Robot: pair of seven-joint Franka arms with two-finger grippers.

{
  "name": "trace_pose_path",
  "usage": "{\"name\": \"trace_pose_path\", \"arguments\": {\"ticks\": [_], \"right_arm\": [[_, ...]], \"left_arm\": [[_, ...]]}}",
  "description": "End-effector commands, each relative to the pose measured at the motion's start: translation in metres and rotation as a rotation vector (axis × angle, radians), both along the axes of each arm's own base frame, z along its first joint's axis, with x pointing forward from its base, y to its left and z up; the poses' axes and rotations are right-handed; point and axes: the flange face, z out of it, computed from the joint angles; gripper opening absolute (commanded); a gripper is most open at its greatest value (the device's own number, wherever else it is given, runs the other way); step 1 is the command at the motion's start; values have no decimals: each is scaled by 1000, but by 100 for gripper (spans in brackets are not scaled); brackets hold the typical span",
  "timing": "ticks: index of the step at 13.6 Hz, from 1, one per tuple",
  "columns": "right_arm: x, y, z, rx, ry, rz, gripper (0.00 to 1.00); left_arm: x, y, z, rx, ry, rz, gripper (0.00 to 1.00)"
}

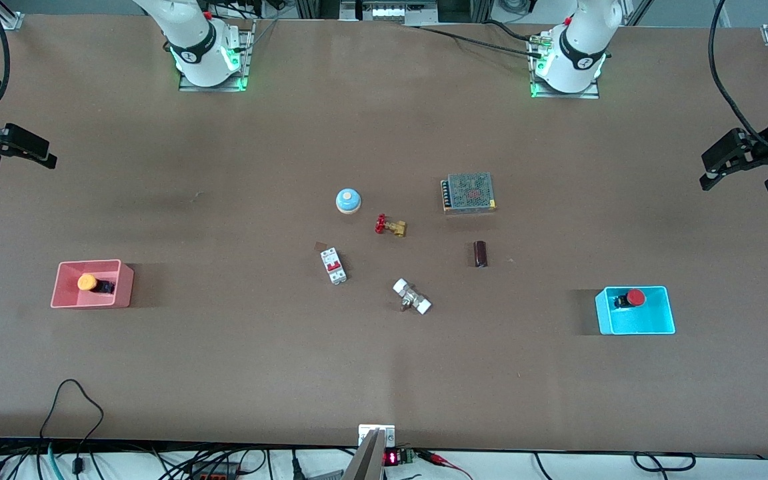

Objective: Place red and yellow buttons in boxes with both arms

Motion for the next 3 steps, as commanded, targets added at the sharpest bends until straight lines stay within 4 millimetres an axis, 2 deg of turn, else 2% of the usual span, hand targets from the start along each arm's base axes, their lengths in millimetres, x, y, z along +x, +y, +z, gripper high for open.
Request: {"name": "trace_pose_path", "arguments": {"ticks": [1, 3], "right_arm": [[-8, 1, 3, -11, 7, -8, 100], [-9, -1, 3, -10, 11, -8, 100]], "left_arm": [[-8, 0, 3, 18, -11, 6, 100], [-8, -1, 3, 18, -11, 5, 100]]}}
